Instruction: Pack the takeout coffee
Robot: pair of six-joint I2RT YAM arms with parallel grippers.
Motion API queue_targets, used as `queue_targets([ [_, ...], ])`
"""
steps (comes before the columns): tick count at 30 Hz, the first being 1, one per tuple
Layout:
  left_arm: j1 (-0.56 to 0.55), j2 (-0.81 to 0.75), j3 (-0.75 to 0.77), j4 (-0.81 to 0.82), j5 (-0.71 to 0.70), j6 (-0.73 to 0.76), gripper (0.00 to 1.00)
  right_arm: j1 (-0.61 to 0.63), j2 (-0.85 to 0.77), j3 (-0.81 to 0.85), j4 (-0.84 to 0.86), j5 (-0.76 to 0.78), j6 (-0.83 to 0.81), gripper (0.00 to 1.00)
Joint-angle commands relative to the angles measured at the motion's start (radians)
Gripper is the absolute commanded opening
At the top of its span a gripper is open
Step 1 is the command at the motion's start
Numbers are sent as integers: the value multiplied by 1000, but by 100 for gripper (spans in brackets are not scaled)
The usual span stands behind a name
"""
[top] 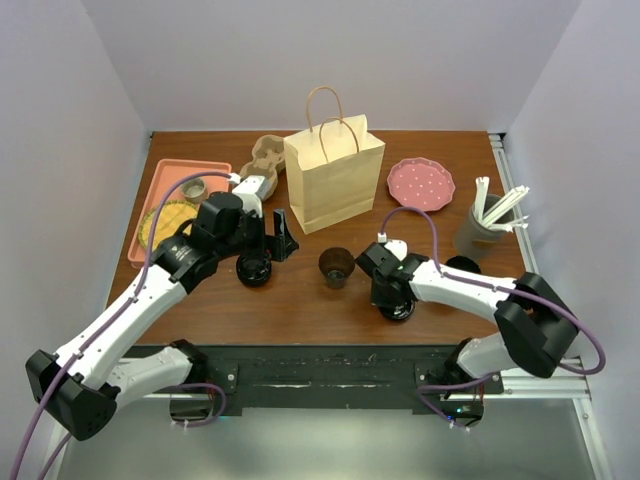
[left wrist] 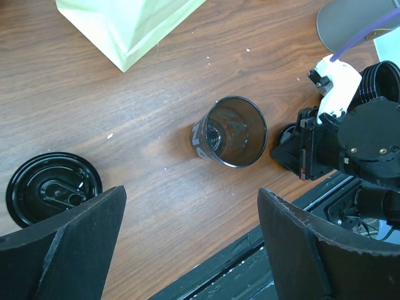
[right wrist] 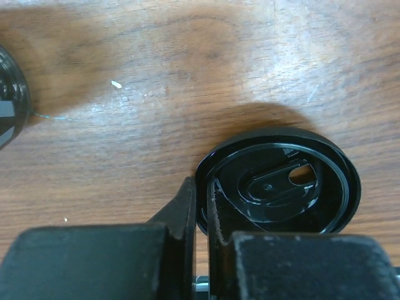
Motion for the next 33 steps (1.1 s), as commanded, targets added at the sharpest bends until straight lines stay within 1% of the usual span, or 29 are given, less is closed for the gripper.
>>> queue_targets([
  [1, 6, -24, 63, 0, -10, 49, 90, 2, -92, 16, 5, -13, -41, 0],
  [4, 6, -30, 91, 3, 29, 101, 89, 2, -188, 86, -78, -112, -113, 0],
  [5, 6, -32, 97, 6, 47, 117, 88, 2, -267, 139, -145, -135, -149, 0],
  [6, 6, -35, 99, 29, 68, 153, 87, 2, -309, 167, -176, -170, -170, 0],
  [7, 6, -52, 96, 44, 132, 170, 86, 2, -346, 192, -204, -251, -192, 0],
  [8, 6, -62, 93, 64, 168, 193, 84, 1, -420, 247, -227, -293, -245, 0],
  [9, 6, -81, 91, 98, 197, 228, 82, 1, -448, 272, -235, -342, -265, 0],
  [10, 6, -93, 82, 116, 252, 245, 81, 1, -478, 298, -243, -437, -282, 0],
  [12, 7, -145, 54, 196, 292, 295, 78, 1, -515, 358, -237, -560, -311, 0],
  [13, 6, -168, 3, 239, 326, 309, 78, -1, -516, 374, -227, -626, -313, 0],
  [14, 7, -193, -27, 323, 337, 319, 78, -1, -513, 399, -197, -775, -302, 0],
  [15, 6, -242, -57, 363, 354, 347, 74, 1, -515, 404, -171, -837, -281, 0],
  [16, 7, -266, -112, 404, 398, 357, 73, -1, -518, 404, -93, -900, -217, 0],
  [17, 7, -286, -131, 476, 420, 369, 72, 1, -524, 396, -44, -978, -181, 0],
  [18, 6, -317, -148, 509, 441, 366, 72, 1, -534, 390, 11, -1014, -140, 0],
  [19, 6, -328, -171, 540, 467, 356, 72, 1, -542, 384, 123, -1040, -70, 0],
  [20, 6, -334, -179, 595, 475, 330, 72, 1, -544, 373, 180, -1088, -36, 0],
  [21, 6, -336, -184, 609, 481, 317, 70, 1, -545, 369, 231, -1108, -7, 0],
  [22, 6, -334, -190, 618, 486, 300, 68, 1, -544, 364, 316, -1120, 47, 0],
  [23, 7, -328, -188, 627, 492, 273, 64, 1, -539, 362, 345, -1128, 69, 0],
  [25, 6, -308, -185, 635, 526, 253, 62, 2, -525, 361, 423, -1148, 131, 0],
  [28, 4, -310, -207, 698, 543, 196, 60, 1, -521, 344, 504, -1142, 196, 0],
  [29, 6, -311, -210, 719, 541, 170, 60, 1, -519, 348, 506, -1131, 195, 0],
  [31, 4, -311, -202, 721, 527, 142, 60, 1, -513, 361, 491, -1104, 179, 0],
  [33, 4, -302, -194, 722, 520, 83, 60, 1, -513, 367, 485, -1068, 175, 0],
])
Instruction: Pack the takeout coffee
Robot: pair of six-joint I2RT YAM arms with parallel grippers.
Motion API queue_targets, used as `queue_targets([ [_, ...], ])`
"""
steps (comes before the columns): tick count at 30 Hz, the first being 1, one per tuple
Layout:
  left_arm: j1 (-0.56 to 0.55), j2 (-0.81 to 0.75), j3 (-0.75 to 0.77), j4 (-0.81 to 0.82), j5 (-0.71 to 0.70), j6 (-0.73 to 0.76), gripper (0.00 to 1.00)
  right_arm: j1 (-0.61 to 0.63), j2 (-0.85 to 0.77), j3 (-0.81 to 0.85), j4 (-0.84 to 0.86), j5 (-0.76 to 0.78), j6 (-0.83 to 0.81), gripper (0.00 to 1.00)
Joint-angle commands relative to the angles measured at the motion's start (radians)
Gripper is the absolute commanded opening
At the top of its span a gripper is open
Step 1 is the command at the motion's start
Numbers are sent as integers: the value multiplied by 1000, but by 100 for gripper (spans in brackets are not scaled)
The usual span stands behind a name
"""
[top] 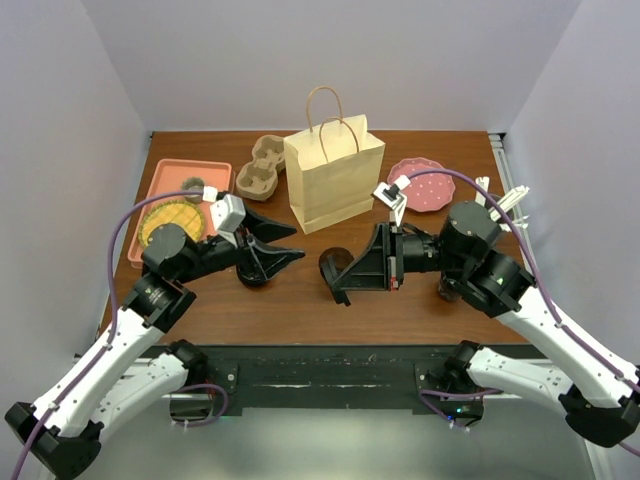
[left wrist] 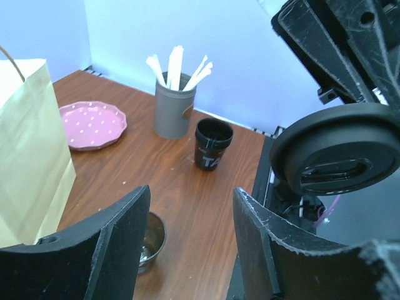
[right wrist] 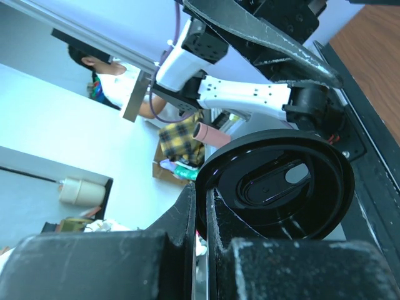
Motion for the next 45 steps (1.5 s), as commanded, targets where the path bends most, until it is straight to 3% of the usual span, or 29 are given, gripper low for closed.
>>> queue_targets([
  [1, 4, 4, 9, 109, 3, -135, 60, -1, 3, 17, 75, 31, 48, 0],
  [8, 1, 44, -51, 252, 72, -375, 56, -1, -10, -30, 84, 98, 49, 0],
  [21, -13, 54, -106, 354, 148, -480, 51, -1, -40, -89, 130, 152, 81, 0],
  [33, -19, 77, -106, 339, 136, -460, 52, -1, -4, -99, 259, 163, 143, 0],
  [45, -24, 141, -97, 445, 158, -494, 50, -1, 41, -90, 313, 161, 160, 0],
])
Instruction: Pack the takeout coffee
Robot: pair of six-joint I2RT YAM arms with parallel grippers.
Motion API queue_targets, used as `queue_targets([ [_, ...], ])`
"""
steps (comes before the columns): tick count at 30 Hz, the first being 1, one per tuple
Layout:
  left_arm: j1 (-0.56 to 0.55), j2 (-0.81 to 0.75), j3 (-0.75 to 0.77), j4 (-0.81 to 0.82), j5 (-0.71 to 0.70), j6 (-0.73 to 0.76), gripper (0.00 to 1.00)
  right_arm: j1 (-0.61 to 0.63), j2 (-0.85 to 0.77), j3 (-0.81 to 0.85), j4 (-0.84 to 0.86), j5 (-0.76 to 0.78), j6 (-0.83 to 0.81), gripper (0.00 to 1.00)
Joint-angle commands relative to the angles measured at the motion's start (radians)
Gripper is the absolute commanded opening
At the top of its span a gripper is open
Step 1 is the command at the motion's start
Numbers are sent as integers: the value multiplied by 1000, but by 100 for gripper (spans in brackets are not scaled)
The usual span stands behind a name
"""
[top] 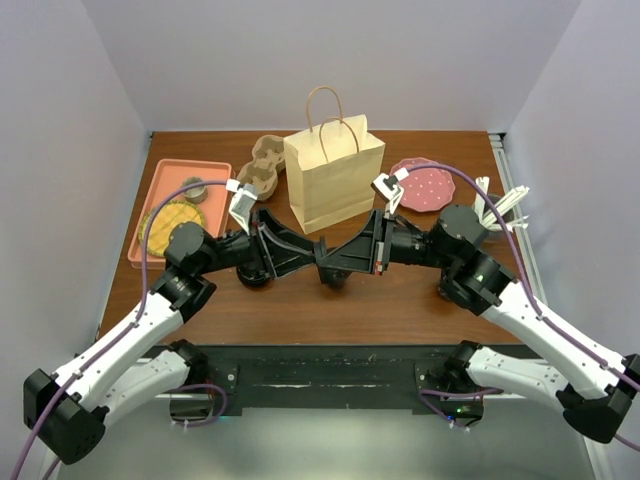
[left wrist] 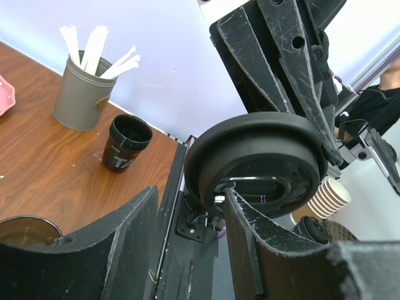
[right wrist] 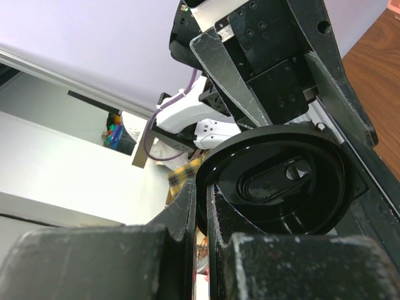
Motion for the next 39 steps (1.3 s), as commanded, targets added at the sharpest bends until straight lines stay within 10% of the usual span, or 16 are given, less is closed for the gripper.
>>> queue_targets([
  [1, -8, 14, 12, 105, 18, -20, 47, -1, 14, 6, 76, 4, 18, 0],
  [12, -8, 31, 6, 138, 15, -28, 3, -1, 2, -18, 57, 18, 21, 1],
  [17, -8, 8, 24, 28, -13, 21, 0, -2, -47, 3, -107, 115, -41, 36],
  [24, -6, 21, 210, -640, -321, 199, 0, -2, -130, 204, -679, 552, -227, 77],
  [29, -14, 328, 556, -1090, -439, 308, 0, -1, -180, 285, -877, 809, -238, 98],
  [39, -175, 768, 1135, -1603, -754, 250, 0, -2, -144, 341, -1099, 959, -359, 99],
])
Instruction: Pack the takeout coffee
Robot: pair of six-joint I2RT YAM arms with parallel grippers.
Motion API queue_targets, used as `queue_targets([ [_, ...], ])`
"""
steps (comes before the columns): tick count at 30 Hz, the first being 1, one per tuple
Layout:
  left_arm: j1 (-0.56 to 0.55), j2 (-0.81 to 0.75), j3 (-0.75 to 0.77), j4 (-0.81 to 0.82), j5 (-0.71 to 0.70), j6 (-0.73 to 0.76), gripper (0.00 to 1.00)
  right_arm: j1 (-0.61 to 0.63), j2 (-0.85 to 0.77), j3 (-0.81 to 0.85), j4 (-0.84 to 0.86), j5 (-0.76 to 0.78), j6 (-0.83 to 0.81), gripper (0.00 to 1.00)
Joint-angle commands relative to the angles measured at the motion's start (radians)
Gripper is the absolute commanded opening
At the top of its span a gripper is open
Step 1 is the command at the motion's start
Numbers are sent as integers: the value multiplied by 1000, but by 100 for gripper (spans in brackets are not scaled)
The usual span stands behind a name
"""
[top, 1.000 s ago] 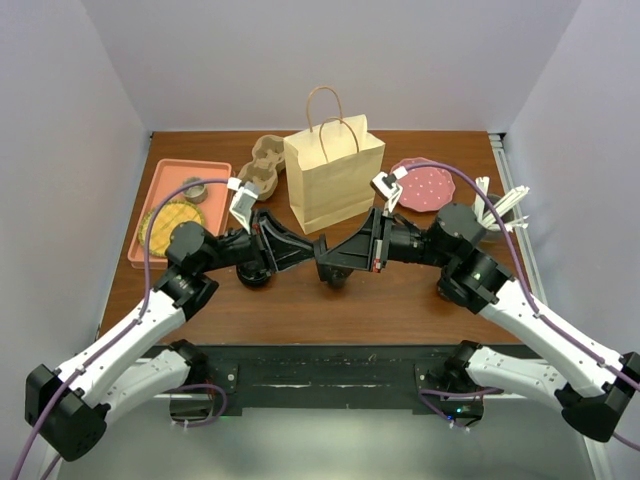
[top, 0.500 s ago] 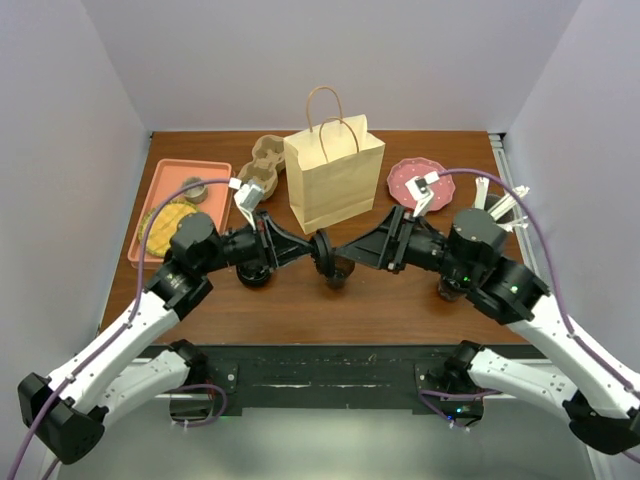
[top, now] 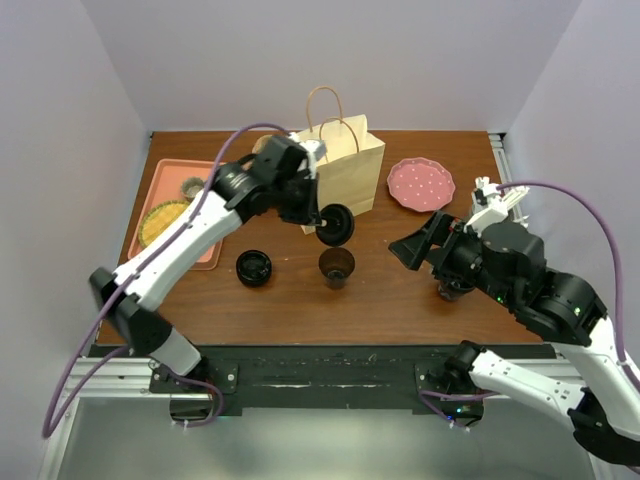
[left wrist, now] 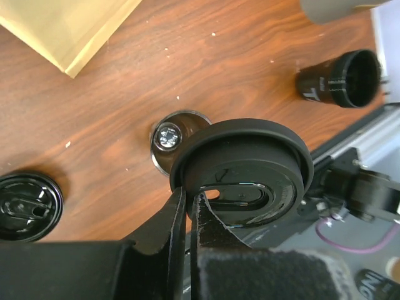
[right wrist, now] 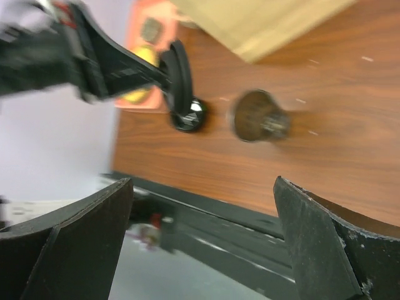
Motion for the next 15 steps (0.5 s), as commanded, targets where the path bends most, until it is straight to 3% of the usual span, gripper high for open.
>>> queue_targets([
  [1, -109, 144, 196, -252, -129, -36, 0, 1, 24, 34, -107, 129, -89, 99],
  [15, -188, 337, 221, -279, -253, -106, 0, 3, -1, -9, -30, 160, -172, 99],
])
